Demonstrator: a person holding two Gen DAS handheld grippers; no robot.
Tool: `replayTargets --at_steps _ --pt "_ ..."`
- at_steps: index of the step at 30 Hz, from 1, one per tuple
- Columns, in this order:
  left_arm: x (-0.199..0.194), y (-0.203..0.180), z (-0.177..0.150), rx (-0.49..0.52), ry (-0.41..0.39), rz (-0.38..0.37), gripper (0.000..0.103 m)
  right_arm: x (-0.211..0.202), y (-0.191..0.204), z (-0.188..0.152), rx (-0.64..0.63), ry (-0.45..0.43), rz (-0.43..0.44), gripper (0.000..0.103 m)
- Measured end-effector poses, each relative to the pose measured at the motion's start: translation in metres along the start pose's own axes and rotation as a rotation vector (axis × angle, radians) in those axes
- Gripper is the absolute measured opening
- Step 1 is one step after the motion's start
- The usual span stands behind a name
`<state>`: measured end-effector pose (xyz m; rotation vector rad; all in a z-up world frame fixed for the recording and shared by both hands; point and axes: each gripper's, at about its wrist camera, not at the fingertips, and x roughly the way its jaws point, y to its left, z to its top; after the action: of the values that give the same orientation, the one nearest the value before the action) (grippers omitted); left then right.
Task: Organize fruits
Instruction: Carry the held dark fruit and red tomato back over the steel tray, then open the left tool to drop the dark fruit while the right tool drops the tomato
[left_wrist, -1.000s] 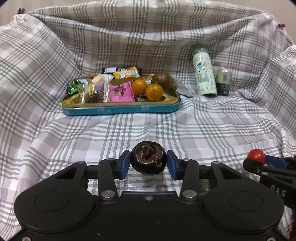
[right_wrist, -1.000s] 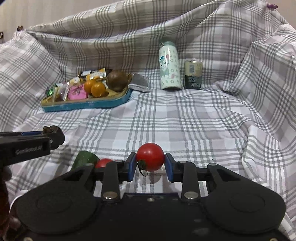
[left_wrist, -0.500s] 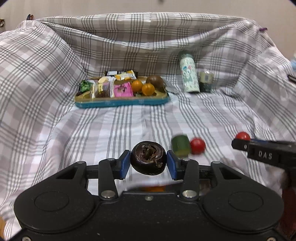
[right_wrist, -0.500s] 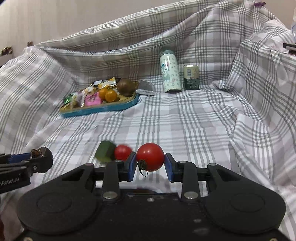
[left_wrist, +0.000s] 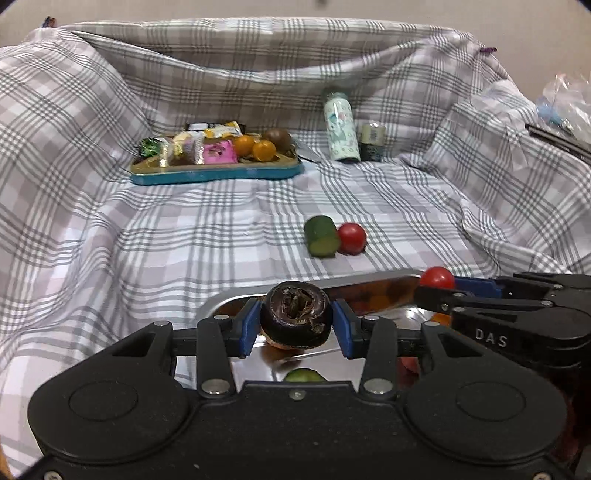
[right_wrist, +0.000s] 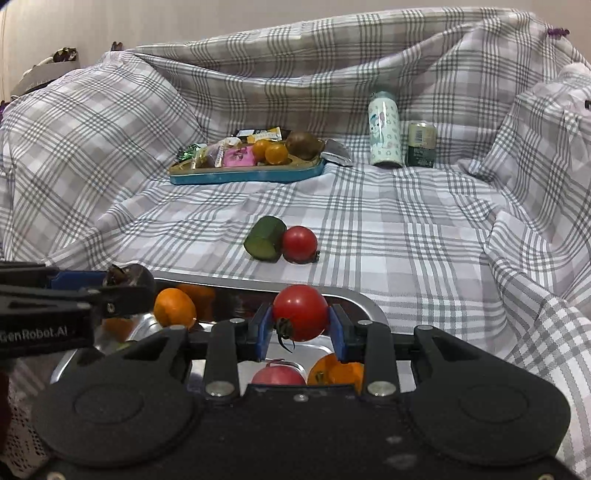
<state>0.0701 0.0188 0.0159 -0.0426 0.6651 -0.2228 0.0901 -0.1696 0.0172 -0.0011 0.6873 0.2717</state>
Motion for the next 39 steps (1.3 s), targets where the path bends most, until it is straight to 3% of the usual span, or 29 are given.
replayTargets --at_steps 12,39 --pt "0.009 -0.011 -0.006 0.038 0.062 -0.025 0.051 0.009 -0.011 0.002 0.064 0.045 -0.002 0.035" --pt "0.011 -0.009 -0.006 0.016 0.051 0.035 0.051 0.01 -0.013 0.003 0.061 0.049 -0.005 0.035"
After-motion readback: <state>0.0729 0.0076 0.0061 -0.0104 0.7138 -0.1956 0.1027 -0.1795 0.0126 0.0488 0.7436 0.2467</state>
